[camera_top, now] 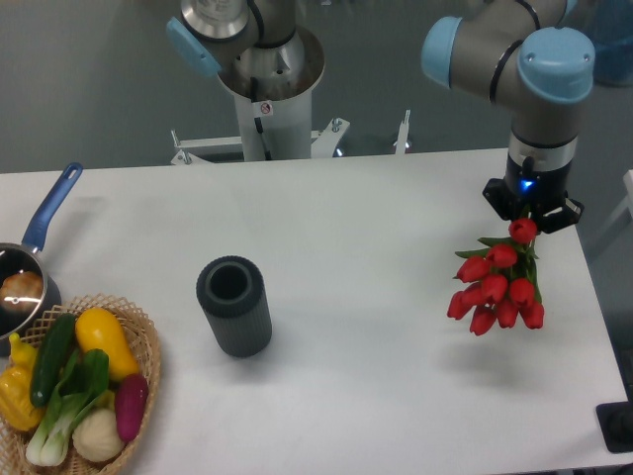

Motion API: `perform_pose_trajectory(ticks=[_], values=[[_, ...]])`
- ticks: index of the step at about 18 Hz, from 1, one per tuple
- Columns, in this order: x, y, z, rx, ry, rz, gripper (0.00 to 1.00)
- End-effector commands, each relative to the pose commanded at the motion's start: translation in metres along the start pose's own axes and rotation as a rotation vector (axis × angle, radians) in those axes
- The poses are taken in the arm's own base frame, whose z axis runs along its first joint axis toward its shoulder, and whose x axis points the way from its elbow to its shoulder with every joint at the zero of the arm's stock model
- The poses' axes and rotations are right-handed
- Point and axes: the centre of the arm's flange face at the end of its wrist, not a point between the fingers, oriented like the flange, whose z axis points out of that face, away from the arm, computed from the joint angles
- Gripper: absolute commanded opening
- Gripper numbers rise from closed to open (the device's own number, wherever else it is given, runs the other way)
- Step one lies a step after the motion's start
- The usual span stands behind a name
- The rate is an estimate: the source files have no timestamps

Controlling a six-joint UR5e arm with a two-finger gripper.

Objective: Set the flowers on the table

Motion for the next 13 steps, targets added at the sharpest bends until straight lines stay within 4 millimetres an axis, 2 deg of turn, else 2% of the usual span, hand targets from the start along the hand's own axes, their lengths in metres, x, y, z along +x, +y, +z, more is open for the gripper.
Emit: perform_pose_trajectory(ticks=[6,10,13], values=[[0.009,-0.006,0.009,-0.004,0.024,0.010,0.00],[0.030,-0.010,0.044,-0.032,0.081,0.018,0.00],[0.040,-0.023,0.054,-0.038,0.102,0.004,0.00]])
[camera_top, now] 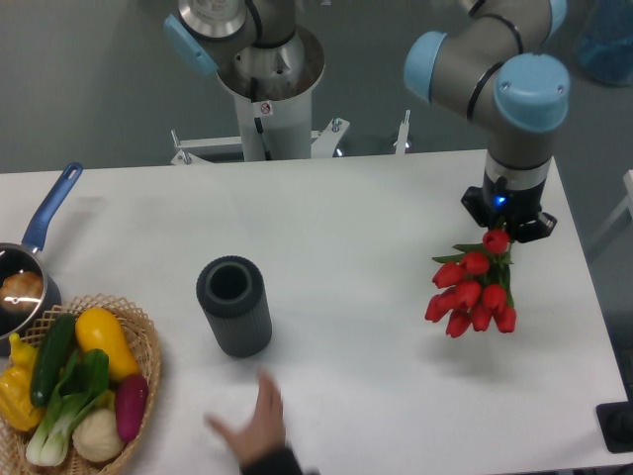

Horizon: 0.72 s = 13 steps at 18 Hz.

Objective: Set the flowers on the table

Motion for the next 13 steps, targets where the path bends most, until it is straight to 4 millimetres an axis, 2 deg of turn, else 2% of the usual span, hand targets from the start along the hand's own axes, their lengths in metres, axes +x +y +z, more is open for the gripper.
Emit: perform_pose_trajectory(ticks=[1,2,5,7,8,9,10,13], values=[[0.003,0.000,0.008,-0.004,0.016,-0.008,0.00],[0.007,0.001,0.017,-0.008,0.033,-0.009,0.05],[0.013,0.000,0.044,-0.023,0.084,-0.005,0.24],[0.013,0.001,0.046,-0.022,0.086,-0.007,0.41],[0.013,0.002,0.045,-0.022,0.083,-0.007,0.56],[0.012,0.003,0.044,-0.021,0.082,-0.008,0.85],[0.012,0.003,0.044,-0.023,0.083,-0.008,1.00],[0.010,0.007,0.040,-0.018,0.072,-0.017,1.00]])
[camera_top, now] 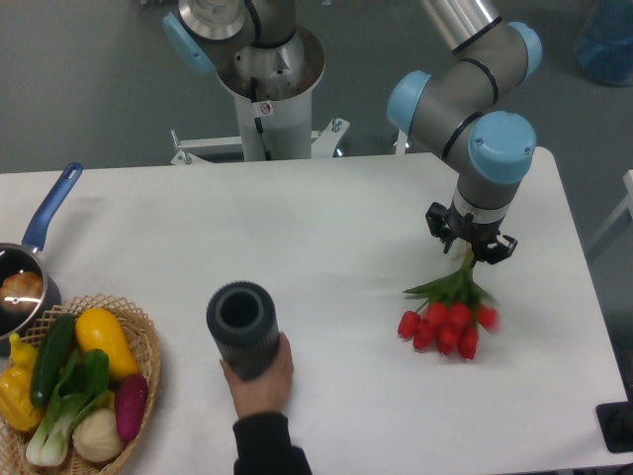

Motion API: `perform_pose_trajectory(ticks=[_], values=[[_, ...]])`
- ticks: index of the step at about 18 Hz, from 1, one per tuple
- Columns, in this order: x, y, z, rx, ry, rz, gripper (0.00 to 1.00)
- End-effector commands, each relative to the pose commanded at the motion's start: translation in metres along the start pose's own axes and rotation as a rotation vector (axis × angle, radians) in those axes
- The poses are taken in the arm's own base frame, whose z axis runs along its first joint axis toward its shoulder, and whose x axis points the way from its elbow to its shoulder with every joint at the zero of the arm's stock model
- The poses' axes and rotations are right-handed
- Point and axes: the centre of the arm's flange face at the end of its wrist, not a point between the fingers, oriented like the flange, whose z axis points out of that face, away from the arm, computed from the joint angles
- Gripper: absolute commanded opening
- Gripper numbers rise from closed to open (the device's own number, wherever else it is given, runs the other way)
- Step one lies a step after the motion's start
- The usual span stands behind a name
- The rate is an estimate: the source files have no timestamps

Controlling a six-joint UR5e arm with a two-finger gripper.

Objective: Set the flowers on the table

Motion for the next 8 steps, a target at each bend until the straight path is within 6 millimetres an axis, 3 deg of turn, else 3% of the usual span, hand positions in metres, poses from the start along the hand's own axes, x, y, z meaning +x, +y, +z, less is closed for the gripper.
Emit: perform_pose_trajectory(ticks=[8], values=[[-0.0096,-0.0028,-0.0077,0.033,-0.096,0.003,1.00]])
